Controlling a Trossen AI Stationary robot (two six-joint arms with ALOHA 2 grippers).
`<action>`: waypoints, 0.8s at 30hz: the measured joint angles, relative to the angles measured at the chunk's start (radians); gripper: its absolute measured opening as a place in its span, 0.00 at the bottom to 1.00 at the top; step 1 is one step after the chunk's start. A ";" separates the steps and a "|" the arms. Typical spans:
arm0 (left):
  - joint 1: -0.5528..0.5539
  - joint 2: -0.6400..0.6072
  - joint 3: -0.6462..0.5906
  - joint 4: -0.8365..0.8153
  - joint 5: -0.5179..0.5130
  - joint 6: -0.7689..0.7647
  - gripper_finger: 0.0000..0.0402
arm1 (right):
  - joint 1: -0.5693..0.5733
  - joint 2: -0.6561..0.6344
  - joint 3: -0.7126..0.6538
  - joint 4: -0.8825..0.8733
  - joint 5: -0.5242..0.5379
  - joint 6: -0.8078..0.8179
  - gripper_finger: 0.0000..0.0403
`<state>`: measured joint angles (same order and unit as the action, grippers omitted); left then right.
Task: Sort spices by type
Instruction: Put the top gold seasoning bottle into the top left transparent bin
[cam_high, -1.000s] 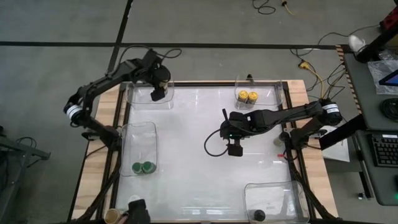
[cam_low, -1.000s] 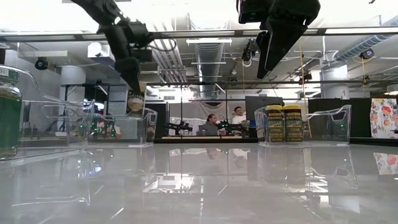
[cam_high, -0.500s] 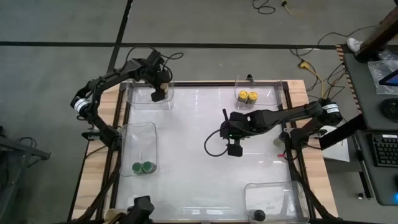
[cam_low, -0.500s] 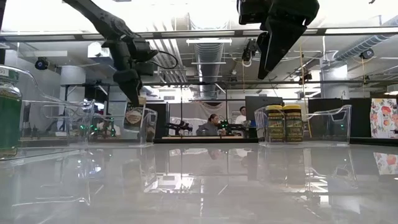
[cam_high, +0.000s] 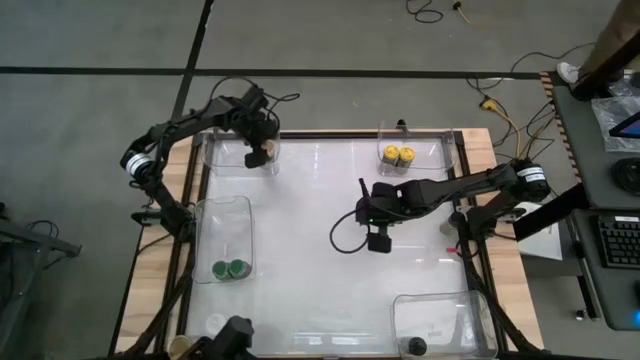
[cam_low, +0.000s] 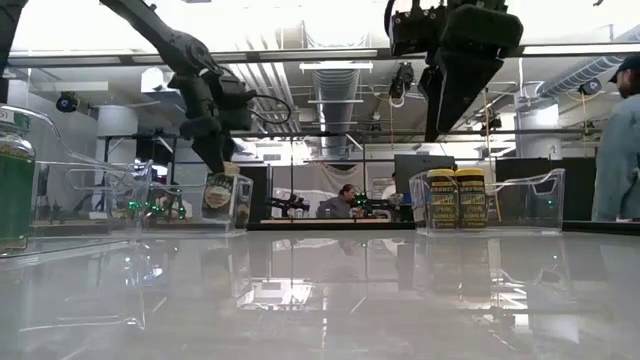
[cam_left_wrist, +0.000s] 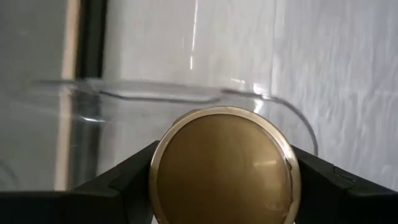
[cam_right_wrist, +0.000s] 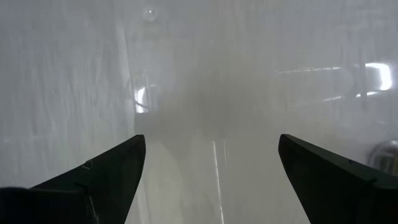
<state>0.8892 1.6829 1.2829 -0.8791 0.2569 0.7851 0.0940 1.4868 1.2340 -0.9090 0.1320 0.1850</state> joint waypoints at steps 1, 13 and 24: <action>0.000 0.002 -0.008 -0.001 -0.001 0.007 0.64 | 0.000 0.000 -0.001 0.011 0.000 -0.003 0.89; 0.001 -0.004 -0.066 0.072 -0.004 0.041 0.64 | 0.000 0.000 -0.002 0.053 -0.001 -0.039 0.89; 0.001 0.000 -0.067 0.056 -0.021 0.035 0.73 | 0.000 0.000 -0.002 0.055 -0.004 -0.039 0.89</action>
<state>0.8902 1.6825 1.2156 -0.8234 0.2363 0.8199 0.0940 1.4868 1.2320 -0.8543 0.1276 0.1459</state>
